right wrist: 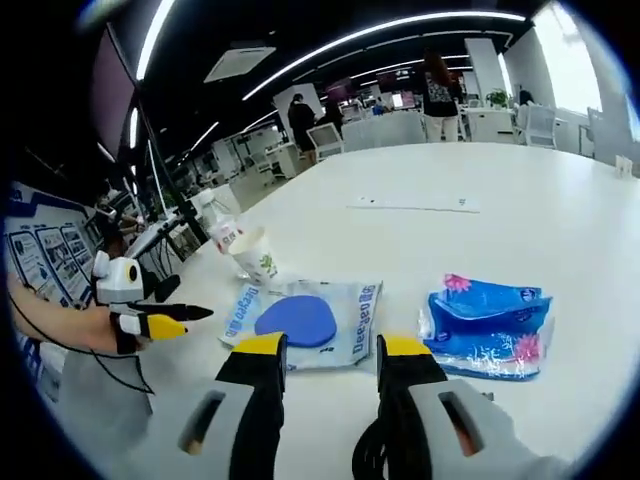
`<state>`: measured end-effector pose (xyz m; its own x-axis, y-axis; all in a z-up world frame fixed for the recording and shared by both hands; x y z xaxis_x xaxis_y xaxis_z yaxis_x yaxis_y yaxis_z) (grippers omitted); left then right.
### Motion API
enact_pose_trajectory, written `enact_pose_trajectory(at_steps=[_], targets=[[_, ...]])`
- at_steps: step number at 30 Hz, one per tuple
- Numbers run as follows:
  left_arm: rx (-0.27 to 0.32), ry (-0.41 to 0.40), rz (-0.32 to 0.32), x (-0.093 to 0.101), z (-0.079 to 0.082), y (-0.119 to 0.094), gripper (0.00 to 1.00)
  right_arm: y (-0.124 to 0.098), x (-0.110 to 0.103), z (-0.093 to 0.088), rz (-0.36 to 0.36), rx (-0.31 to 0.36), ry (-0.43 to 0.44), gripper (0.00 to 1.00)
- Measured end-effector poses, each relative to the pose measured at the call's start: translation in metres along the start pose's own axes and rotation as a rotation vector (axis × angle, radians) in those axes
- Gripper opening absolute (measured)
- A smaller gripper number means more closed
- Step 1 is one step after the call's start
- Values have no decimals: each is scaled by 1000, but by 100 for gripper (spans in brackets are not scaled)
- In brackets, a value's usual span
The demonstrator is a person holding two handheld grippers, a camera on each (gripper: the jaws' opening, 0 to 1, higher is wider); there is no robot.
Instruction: Arrange the tabletop items into an orderly group along one side of the table until the central work area is clear of visible clutter.
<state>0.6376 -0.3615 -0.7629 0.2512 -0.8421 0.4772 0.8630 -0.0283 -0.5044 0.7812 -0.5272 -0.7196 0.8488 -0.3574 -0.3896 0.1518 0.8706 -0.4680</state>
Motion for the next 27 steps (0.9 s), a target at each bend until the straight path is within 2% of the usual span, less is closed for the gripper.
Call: enact_pose_trajectory(at_steps=[5,10,11,16,23,27], targets=[[-13,-46,18,0,-3,3,71,6,7,-2,-12,-21,13,33],[-31,-106,43,-4,-7,8,65,21,18,-11,-19,-74,15,33],[-35,-117,46,-4,-8,9,63,23,14,-13,-22,-79,15,32],[-50,-147,45,-1,-10,10,58,29,19,-16,-24,-89,36,32],[-60,-202,40,1,-13,18,49,43,29,-30,-42,-128,66,29],[-89,-198,47,3,-18,22,39,46,29,-32,-46,-130,71,22]])
Point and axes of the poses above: the point that each gripper's makers call its tool centre point, and the gripper's own axes: y roughly forward along the fingers, x roughly to its right, z roughly out of its top, the point moved 1 cm from there along -y, roughly backward along the fingers, and after that the axes turned 7 degrees about z, right-handed, at the moved point
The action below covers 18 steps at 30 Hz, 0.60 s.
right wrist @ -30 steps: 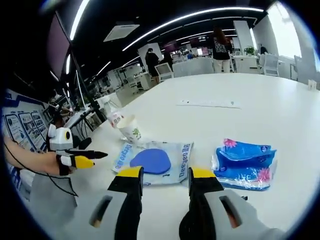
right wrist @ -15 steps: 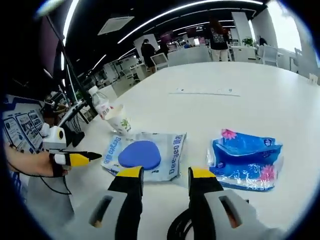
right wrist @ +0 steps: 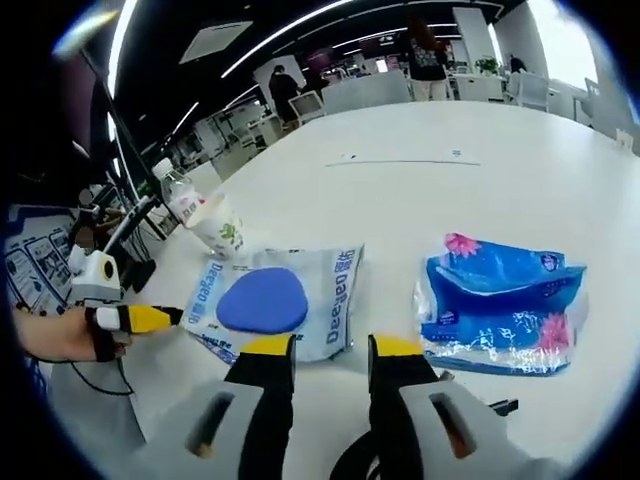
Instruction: Arrange the tabletop items into an orderly group along one side of the table until the central work area is clear of visible clutter.
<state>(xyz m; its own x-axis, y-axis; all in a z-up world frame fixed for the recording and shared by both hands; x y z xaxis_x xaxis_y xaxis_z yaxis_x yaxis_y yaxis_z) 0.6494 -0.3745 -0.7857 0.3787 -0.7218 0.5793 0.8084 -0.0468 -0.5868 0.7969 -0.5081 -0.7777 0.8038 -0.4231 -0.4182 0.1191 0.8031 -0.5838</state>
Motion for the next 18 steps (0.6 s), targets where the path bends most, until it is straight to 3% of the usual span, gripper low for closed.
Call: enact_pose_trajectory(at_steps=[2,5,8,13,14,18], targets=[[-3,2,5,-1,-1,2,36,6,2,-2,-3,-4,4,20],[14,-57,-12,1,1,3,35,6,3,-3,-10,-13,11,16],[-10,-4,17,-1,-3,2,29,2,1,-4,-24,-12,-12,0],[-23,15,25,-3,-4,1,14,0,-1,-7,-27,-6,-19,0],[-23,46,48,-6,-3,0,7,-2,-2,-8,-29,-5,-26,0],[-20,95,44,-3,1,1,2,-8,-4,-10,-26,9,-29,0]])
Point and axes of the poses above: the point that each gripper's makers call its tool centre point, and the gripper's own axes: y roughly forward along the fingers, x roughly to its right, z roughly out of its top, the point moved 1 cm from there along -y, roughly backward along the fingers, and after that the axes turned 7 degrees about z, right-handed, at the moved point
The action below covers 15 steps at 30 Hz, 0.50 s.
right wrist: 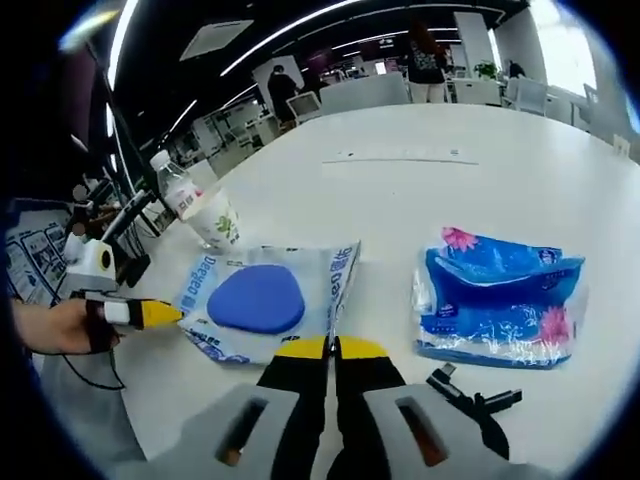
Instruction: Arrange the tabletop items into an orderly group along one side of the table until the central work area is clear of visible clutter.
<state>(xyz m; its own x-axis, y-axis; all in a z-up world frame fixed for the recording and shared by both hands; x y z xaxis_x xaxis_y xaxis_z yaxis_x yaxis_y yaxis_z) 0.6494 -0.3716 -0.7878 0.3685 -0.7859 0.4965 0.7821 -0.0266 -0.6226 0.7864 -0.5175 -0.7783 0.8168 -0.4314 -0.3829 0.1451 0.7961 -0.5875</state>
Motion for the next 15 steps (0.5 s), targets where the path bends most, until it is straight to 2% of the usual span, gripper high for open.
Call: enact_pose_trajectory(at_steps=[2,7,10,15], targets=[[1,95,17,-1,3,0,0,-3,0,0,-3,12,-14,0],[29,255,37,8,17,2,0,-14,-2,8,-28,62,-52,0],[48,307,42,17,27,2,0,-14,-2,13,-40,87,-73,0],[50,361,52,19,42,15,0,-21,6,26,-57,110,-69,0]])
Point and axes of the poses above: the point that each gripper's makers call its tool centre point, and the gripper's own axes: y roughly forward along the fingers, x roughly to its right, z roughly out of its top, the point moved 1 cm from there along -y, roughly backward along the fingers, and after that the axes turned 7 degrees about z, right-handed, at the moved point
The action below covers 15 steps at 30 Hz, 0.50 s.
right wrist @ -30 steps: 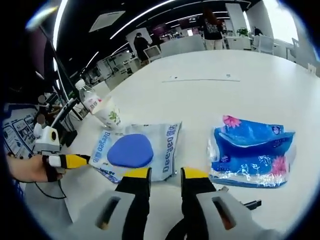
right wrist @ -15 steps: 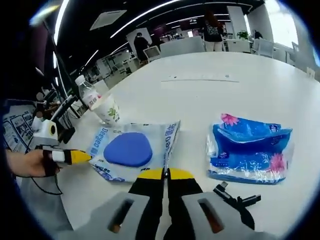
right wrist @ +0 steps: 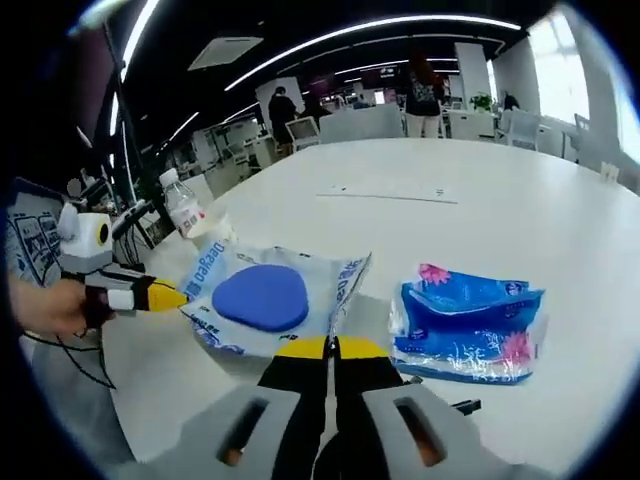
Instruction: Arrange the tabletop items into an orderly group along one side of the table until the central work area is clear of visible clutter.
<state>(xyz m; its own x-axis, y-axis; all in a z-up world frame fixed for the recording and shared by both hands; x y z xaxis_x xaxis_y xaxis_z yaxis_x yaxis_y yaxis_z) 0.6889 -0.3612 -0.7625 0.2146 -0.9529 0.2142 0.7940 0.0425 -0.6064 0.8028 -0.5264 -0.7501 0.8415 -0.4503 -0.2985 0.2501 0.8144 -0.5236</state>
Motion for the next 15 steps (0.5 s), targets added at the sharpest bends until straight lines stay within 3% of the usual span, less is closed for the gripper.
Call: enact_pose_trajectory(at_steps=[9,11,12,15], targets=[[-4,55,41,5,14,11,0,1,10,15,-21,20,1,0],[-22,137,75,4,16,11,0,6,11,14,-20,12,2,0],[-32,194,85,5,18,13,0,8,11,9,-17,-21,-48,0],[-46,204,83,-2,22,23,0,11,13,5,-19,-32,-61,0]])
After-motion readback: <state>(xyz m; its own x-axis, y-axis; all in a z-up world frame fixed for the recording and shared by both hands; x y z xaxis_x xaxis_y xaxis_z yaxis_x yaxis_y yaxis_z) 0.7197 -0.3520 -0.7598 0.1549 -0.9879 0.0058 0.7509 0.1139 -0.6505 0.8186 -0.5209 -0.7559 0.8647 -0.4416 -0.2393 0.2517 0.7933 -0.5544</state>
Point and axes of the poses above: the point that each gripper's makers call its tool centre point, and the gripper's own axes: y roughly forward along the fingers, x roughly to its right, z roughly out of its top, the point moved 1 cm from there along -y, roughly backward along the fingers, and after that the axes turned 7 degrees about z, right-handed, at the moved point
